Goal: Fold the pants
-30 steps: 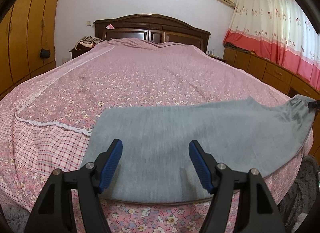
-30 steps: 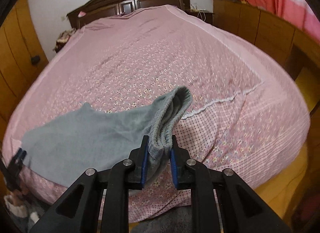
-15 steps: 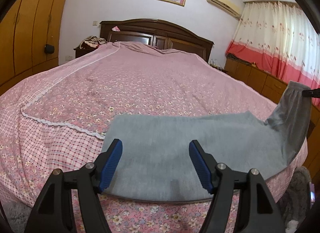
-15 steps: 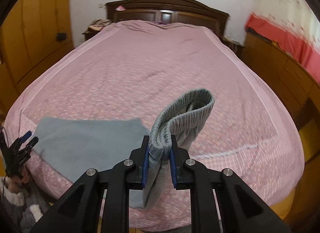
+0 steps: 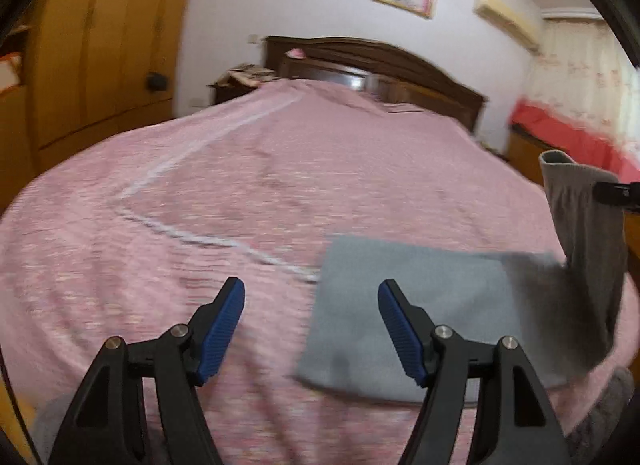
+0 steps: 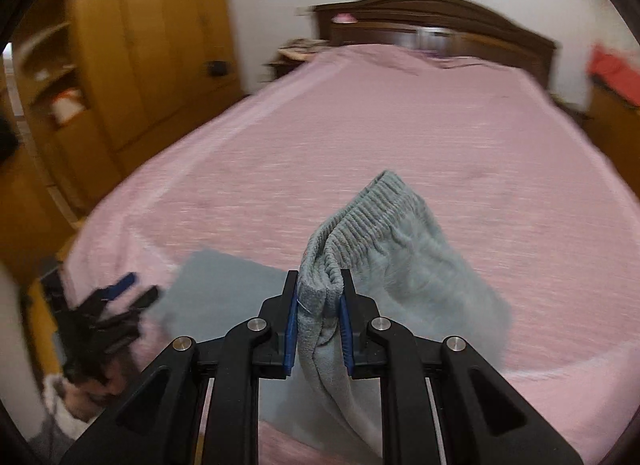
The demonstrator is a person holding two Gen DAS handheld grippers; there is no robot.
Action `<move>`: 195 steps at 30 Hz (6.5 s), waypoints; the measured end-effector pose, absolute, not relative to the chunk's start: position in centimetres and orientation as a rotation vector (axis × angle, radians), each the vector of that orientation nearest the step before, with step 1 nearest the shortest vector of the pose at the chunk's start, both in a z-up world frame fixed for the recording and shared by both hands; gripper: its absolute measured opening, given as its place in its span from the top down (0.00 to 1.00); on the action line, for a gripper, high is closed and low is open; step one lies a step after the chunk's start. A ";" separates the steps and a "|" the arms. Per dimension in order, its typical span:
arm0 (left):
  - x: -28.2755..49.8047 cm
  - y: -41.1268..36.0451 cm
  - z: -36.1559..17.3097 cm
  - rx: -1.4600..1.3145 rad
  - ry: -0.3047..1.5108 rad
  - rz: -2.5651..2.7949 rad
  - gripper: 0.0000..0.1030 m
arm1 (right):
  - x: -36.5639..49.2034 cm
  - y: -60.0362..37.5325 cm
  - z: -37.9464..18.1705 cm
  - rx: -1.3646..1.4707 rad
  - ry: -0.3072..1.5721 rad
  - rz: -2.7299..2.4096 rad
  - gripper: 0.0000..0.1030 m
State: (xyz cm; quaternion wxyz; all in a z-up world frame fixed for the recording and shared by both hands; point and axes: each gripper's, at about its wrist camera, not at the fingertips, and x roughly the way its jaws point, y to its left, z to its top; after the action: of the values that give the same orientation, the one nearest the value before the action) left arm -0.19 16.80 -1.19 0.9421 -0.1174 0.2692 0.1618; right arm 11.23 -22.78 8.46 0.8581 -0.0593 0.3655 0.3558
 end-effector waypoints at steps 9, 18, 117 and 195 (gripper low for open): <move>-2.6 24.2 -3.8 -0.538 0.628 0.437 0.29 | 9.1 -11.1 3.1 -0.209 0.816 0.936 0.82; -2.5 23.7 -3.7 -0.508 0.644 0.398 0.29 | 6.8 -8.2 1.0 -0.353 0.815 0.946 0.82; 9.6 7.2 -0.7 0.059 0.747 0.151 0.36 | 9.3 -31.8 -7.3 0.728 0.931 0.839 0.57; 11.3 0.4 -1.6 -0.035 0.846 0.011 0.32 | 21.8 -47.9 -8.1 0.673 1.328 1.006 1.00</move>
State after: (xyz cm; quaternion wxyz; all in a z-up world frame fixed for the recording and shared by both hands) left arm 11.26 0.43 -1.61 0.9116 -0.0171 0.4107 0.0053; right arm 21.78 -47.86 -8.09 0.6229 0.2929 0.5782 0.4381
